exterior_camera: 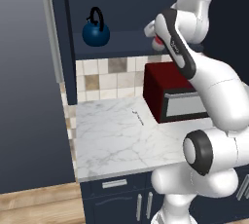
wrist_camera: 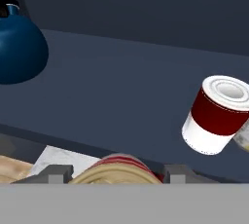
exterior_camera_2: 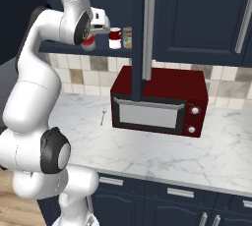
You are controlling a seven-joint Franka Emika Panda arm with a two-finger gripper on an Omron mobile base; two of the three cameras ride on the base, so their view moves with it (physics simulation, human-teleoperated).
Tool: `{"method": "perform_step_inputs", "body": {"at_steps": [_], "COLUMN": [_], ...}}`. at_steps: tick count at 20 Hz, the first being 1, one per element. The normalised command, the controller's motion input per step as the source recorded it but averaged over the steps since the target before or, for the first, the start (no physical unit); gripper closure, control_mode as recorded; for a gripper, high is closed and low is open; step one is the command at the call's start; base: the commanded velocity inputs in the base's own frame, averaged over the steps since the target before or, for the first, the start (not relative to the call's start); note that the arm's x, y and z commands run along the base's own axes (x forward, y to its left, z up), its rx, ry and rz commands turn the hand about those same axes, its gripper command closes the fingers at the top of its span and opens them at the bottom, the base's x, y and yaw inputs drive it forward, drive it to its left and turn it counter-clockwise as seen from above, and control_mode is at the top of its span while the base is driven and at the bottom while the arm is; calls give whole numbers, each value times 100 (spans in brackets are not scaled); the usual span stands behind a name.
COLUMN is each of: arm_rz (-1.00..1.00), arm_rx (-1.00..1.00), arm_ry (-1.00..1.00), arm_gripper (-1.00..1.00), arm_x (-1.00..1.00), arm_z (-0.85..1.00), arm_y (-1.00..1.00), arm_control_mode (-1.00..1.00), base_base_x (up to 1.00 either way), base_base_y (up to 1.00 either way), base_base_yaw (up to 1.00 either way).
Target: Pick the cans from the counter and place them in their designated side in the cabinet.
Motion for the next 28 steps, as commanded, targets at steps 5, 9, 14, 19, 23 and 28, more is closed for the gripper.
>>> {"method": "perform_step_inputs", "body": {"at_steps": [5,9,14,19,23,28], "arm_rz": [2,3,5,4,4,3], "arm_rx": [0,-1,-1,-1,-1,-1], "arm_ry": [2,3,3,3,3,3], "arm_gripper": [100,100,100,100,100,100], "arm_x": [16,14,9,14,18,22], "arm_z": [3,1,0,0,0,2], "arm_y": [0,0,-1,-5,-3,-1], "arm_control_mode": [-100,-100,-100,-100,-100,-100], "base_base_x": [0,0,0,0,0,0], "base_base_y": [0,0,0,0,0,0], "base_base_yaw": [0,0,0,0,0,0]}}
